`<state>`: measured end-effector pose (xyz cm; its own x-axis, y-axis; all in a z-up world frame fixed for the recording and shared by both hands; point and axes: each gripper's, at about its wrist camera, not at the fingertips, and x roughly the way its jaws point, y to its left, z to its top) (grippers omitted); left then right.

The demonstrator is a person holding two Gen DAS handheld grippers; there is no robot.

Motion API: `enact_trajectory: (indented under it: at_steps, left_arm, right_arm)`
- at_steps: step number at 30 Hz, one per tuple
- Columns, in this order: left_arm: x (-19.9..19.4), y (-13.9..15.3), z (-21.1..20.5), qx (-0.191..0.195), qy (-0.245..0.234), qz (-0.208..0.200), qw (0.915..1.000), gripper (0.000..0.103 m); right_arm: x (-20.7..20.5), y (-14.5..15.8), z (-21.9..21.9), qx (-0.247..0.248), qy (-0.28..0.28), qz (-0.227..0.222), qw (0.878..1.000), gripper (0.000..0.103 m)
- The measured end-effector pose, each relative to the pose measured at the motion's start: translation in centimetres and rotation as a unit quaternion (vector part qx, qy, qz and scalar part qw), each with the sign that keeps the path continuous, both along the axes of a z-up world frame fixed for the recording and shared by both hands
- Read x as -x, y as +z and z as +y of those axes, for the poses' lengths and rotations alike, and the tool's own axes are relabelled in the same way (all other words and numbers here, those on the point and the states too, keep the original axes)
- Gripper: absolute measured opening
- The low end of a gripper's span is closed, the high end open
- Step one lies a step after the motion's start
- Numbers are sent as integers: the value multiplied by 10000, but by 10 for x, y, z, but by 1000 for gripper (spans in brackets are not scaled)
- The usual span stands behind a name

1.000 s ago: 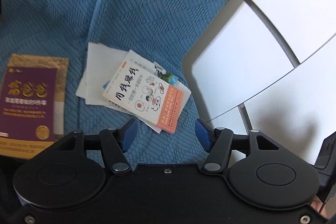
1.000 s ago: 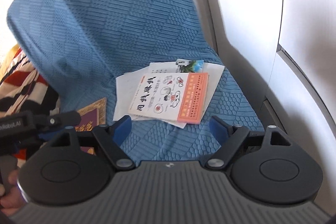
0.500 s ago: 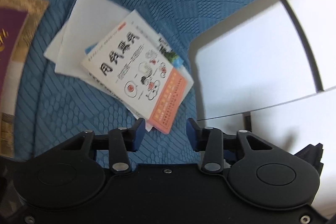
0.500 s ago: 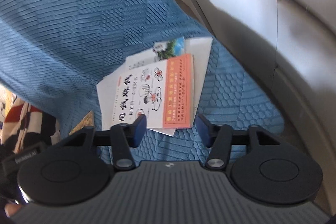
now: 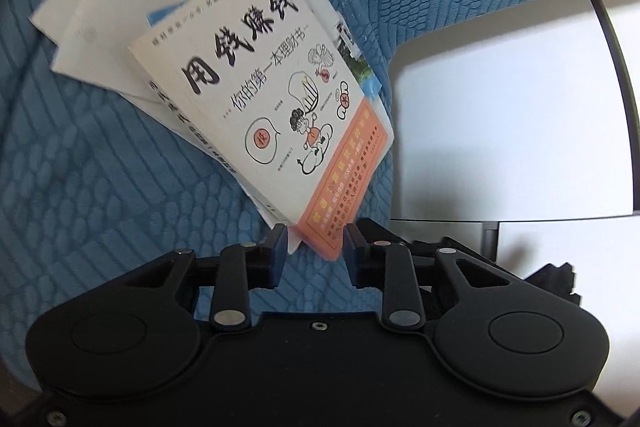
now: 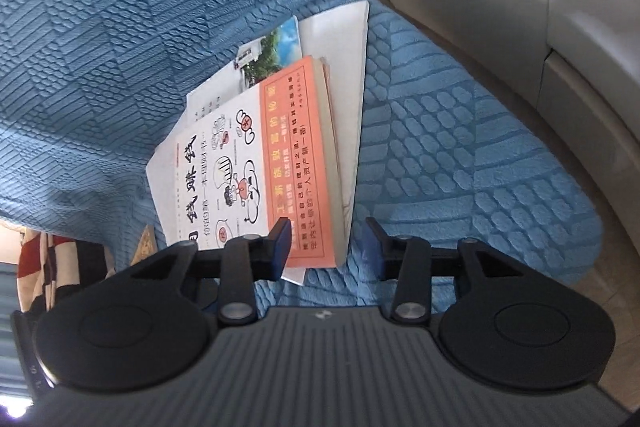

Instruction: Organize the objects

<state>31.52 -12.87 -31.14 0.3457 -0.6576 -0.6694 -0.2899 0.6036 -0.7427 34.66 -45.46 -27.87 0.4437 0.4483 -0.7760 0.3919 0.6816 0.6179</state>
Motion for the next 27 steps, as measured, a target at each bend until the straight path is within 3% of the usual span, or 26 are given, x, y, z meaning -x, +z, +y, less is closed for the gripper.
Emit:
enact_trajectory:
  at_steps: [10,16,20,27]
  left_arm:
    - [-5,-32,5,610,338,358,9969,37]
    - [-1,-43,9,1041,565,469,9919,40]
    - [0,-45,18,1183,832,450,9885,40]
    - [2,-57,36,1747,1546,475,9712,40]
  right_arm:
    - [-11,-12,1,-483,52,-41,9988,46]
    - [-7,-24,-3,-1644,-188,-149,9861,45]
    - [-8,-28,5,-1961,-274,-163,9801,45]
    - [-11,-25,13,-2402,-439,-230,9695,45]
